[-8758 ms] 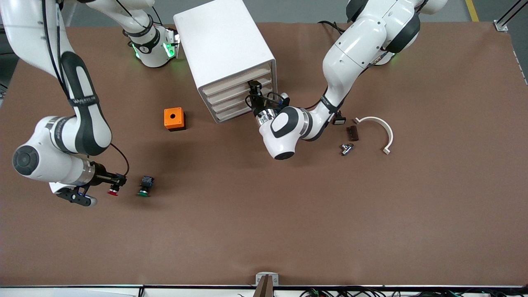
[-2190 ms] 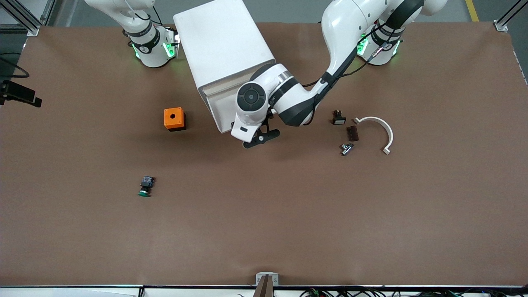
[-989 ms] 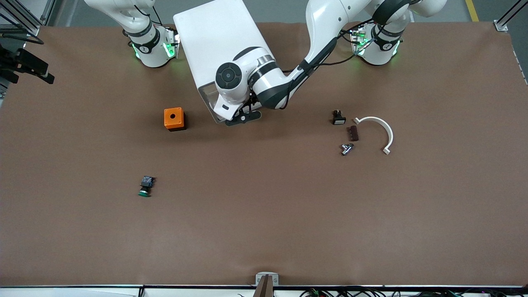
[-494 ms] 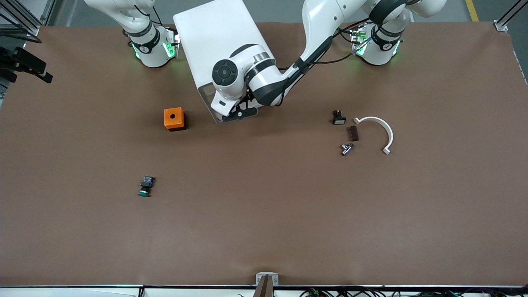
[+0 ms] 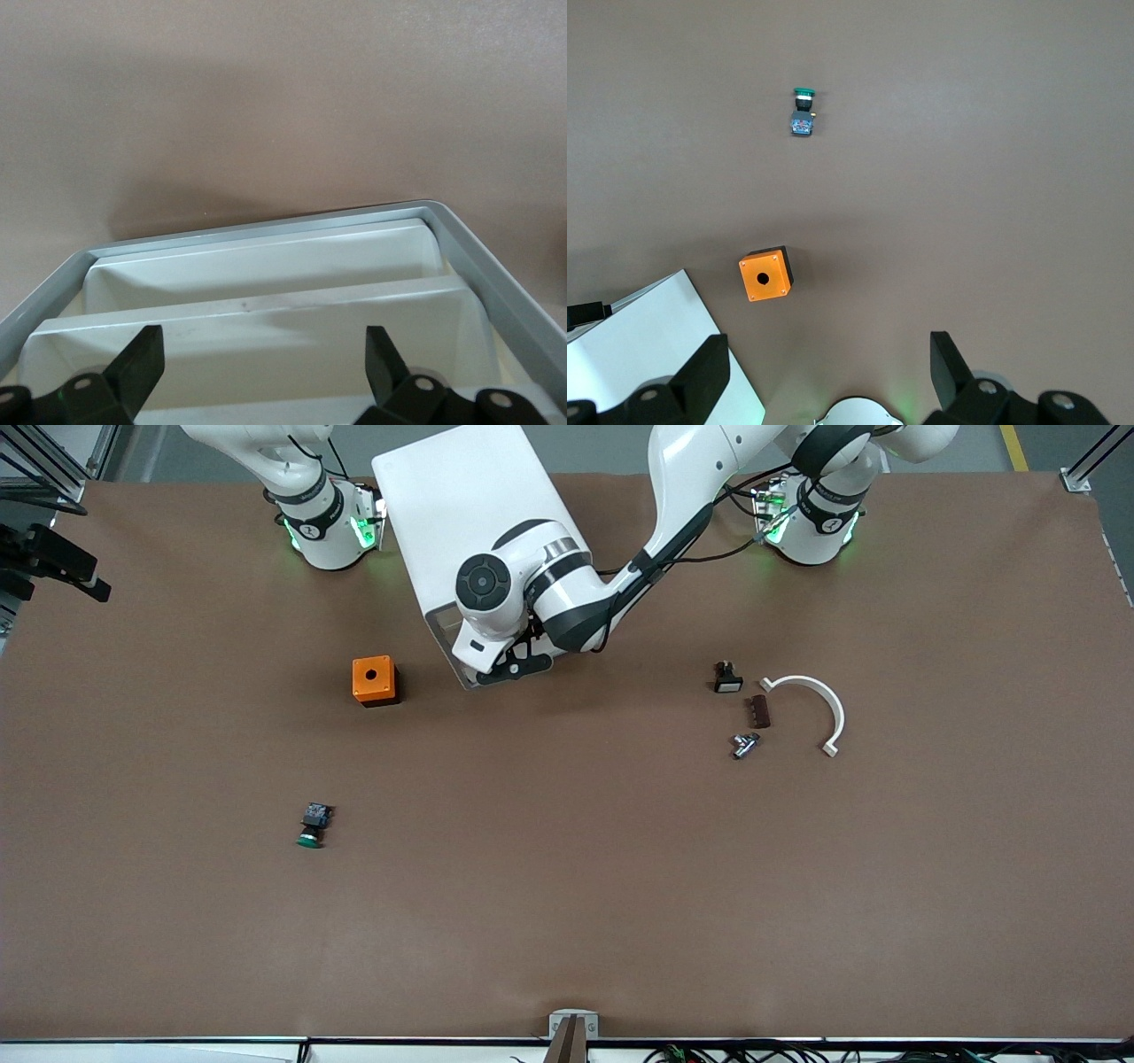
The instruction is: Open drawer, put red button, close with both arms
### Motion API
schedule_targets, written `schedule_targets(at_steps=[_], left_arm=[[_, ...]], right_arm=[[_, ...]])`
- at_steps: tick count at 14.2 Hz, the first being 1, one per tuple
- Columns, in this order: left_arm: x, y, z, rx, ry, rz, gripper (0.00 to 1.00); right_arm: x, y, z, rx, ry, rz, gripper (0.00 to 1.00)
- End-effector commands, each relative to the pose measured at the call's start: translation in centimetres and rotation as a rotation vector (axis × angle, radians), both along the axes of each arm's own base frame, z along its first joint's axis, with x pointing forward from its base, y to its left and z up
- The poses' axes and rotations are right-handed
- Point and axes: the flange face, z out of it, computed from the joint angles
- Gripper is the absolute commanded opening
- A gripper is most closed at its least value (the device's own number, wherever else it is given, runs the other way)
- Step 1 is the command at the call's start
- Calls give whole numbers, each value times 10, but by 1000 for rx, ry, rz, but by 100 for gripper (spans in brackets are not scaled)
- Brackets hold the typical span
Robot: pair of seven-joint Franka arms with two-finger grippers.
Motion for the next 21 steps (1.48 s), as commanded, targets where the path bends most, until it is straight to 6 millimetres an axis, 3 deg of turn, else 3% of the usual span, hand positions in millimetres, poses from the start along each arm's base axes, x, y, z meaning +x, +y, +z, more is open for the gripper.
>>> schedule_targets(at_steps=[1,3,6,11,17,19,21], left_arm=[[-7,-4,3,-15,25,8,100],[5,2,7,-19,19,25,100],[54,31,20,-33,3,101,100],[131,93,59,-67,-40,237,100],[183,158,100,-67,-64,338,100],[196,184,121,-62,-68,353,99],[206,217,159,-63,-82,321,99]], right_arm=[[-7,-1,5,2,-9,-13,100],[-6,-1,4,2,-8,-11,100],[-7,-1,2,-12,9,-9,100],[-7,2,1,-39,17,2,100],[-7,4,0,-38,22,7,100],[-8,4,0,-38,23,5,100],[-8,4,0,-37,23,5,100]])
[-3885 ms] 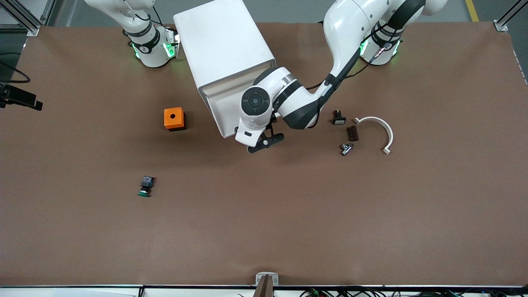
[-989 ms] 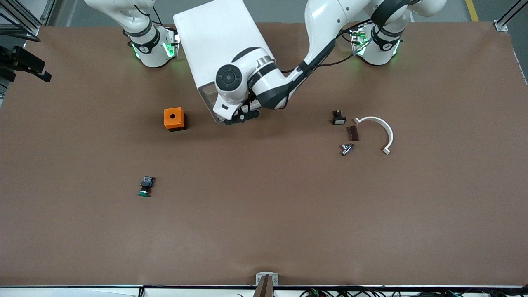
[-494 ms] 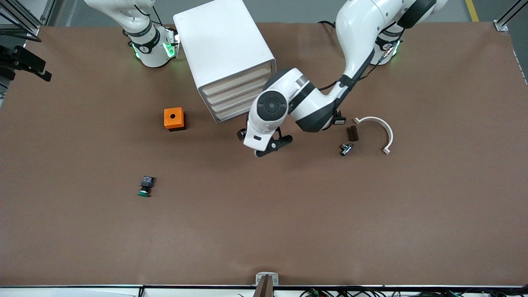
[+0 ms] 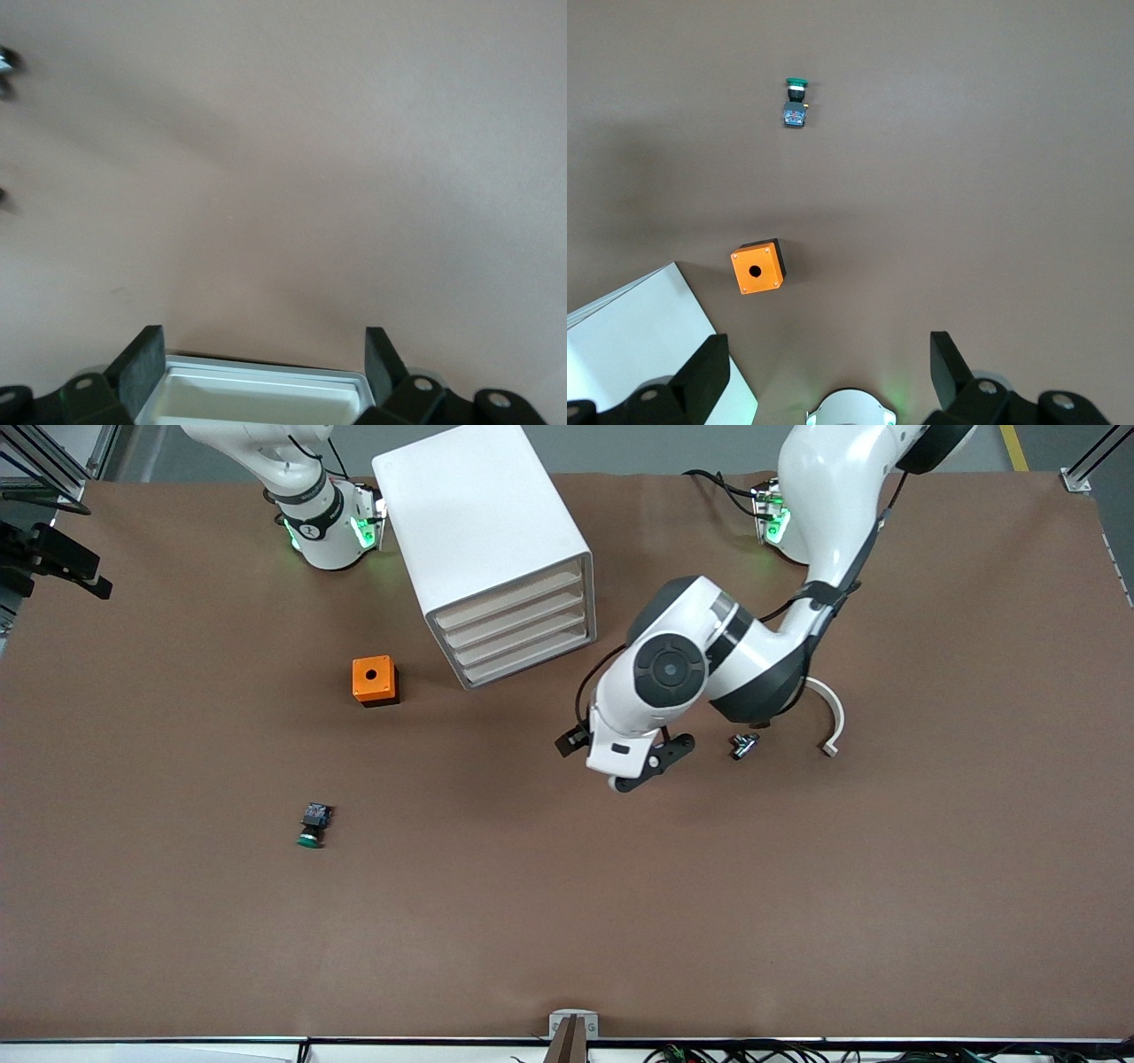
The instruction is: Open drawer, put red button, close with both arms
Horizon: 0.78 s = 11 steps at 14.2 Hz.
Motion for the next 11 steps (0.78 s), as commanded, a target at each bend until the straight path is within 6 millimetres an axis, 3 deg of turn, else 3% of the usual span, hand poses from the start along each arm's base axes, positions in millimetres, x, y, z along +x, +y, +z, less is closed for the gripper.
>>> schedule_targets(at_steps=[1,5,11], left_arm=[[1,43,58,10,-10,-43,99],[-1,127,115,37,41,-233,99],[12,248,163,4,50,-332,99]], right_arm=[[-6,3,1,-14,5,-1,100],[-5,3,0,-14,6,1,100],[-5,5,0,-13,6,4,100]])
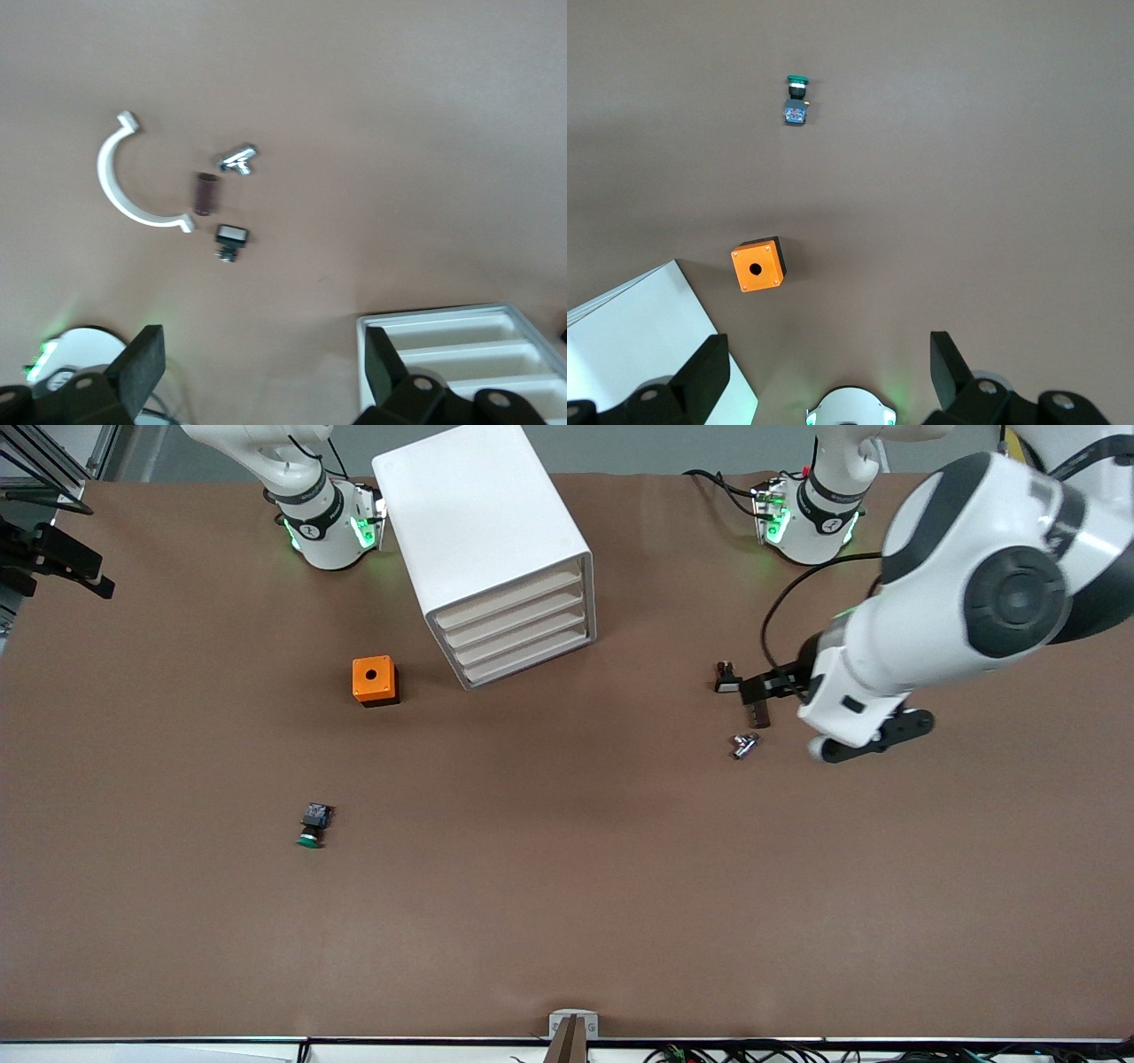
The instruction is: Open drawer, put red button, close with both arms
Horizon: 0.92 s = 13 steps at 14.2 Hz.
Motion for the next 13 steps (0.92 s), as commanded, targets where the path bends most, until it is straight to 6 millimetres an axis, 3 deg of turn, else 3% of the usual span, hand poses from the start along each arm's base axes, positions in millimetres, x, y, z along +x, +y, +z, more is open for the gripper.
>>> schedule_targets(at_steps=[1,4,5,9,11,13], left_arm=[[-6,50,16,-15,5,-52,99],[-29,87,27,-19,-5,-140,99],[-36,110,28,-18,-5,-152,99],[-70,167,16,-38,-51,-207,100],[-91,175,2,-29,-140,-192,100],[-93,179,2,-17,-211,-186,100]], right_arm=[[-5,4,0,-12,3,2,100],[-5,4,0,-9,3,3,100],[-5,4,0,-8,3,3,100],[-5,5,0,-6,4,2,100],[-4,5,0,-5,1,2,100],[-4,5,0,-5,1,-1,100]])
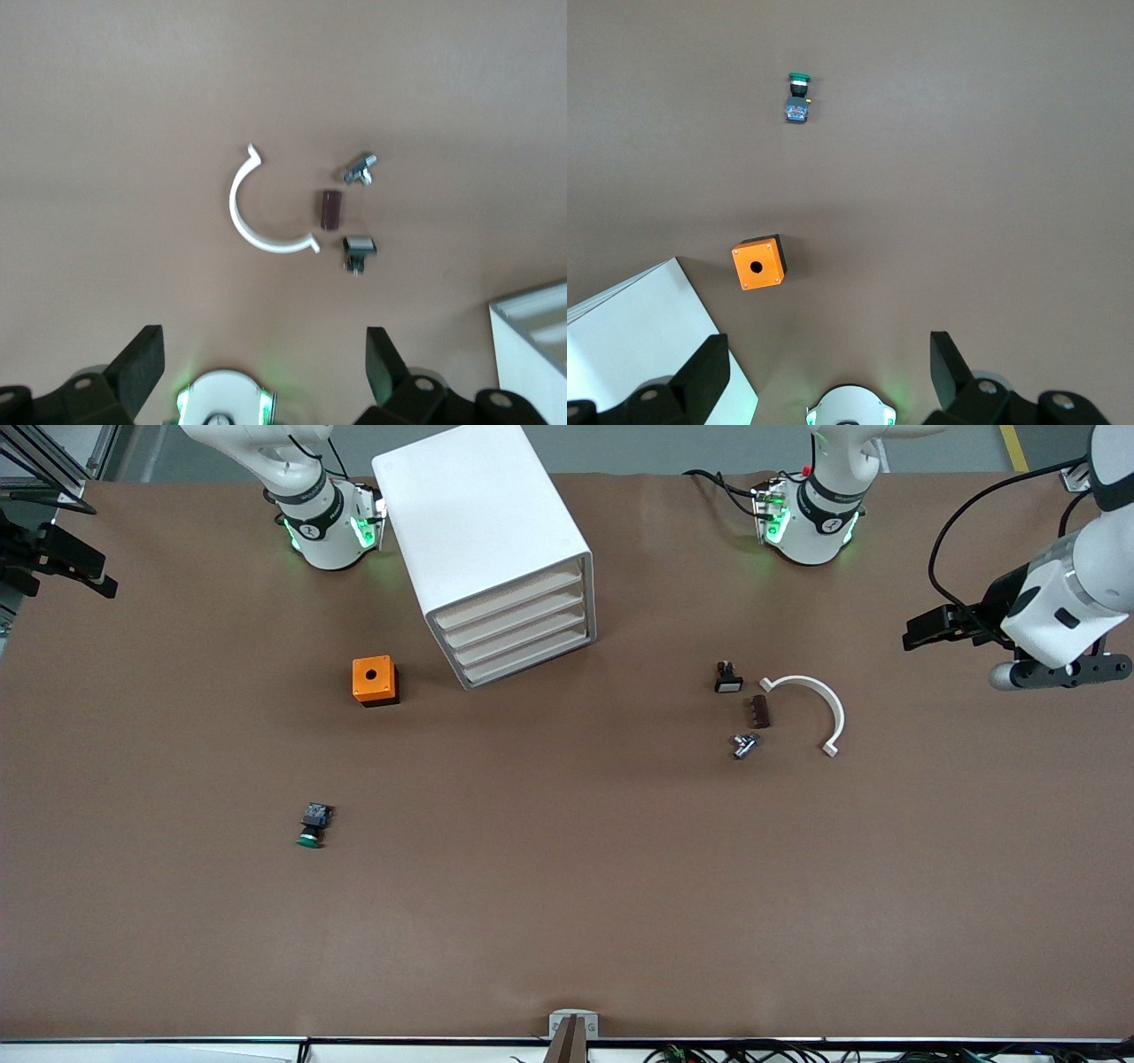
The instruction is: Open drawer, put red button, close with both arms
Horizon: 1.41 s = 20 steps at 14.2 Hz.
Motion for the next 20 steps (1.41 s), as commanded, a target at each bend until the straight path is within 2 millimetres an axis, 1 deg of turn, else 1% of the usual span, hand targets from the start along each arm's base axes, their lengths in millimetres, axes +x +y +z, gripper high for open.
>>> schedule_targets(at_steps=[1,3,4,5,7,8,9,10,13,15,17,18,19,20], left_arm=[[-16,7,3,21,-103,-3,100],[-2,14,11,23,-179,5,100],[7,17,15,19,-199,-18,100],[16,17,21,15,-213,-44,100],[34,20,39,17,-248,-46,100],[39,21,43,29,-237,-46,100],[41,21,46,34,-213,-45,100],[40,21,44,44,-189,-51,100],[40,21,51,54,-199,-57,100],[39,21,49,55,-186,-63,100],[42,18,41,55,-169,-65,100],[42,16,40,54,-164,-62,100],[42,16,42,54,-167,-61,100],[42,16,48,53,-181,-63,100]], right_arm=[[-5,2,2,-5,-5,-6,100],[-5,3,2,-5,-5,-5,100],[-5,2,2,-5,-5,-5,100],[-5,2,2,-5,-3,-6,100],[-5,3,2,-5,-3,-3,100],[-5,3,2,-5,-3,-3,100],[-5,3,2,-5,-3,-3,100],[-5,3,2,-5,-3,-3,100],[-4,2,1,-5,-2,-5,100],[-4,2,1,-5,-2,-3,100],[-4,2,1,-5,-3,-5,100],[-4,2,1,-5,-3,-5,100],[-4,2,1,-5,-3,-5,100],[-4,3,1,-5,-3,-3,100]])
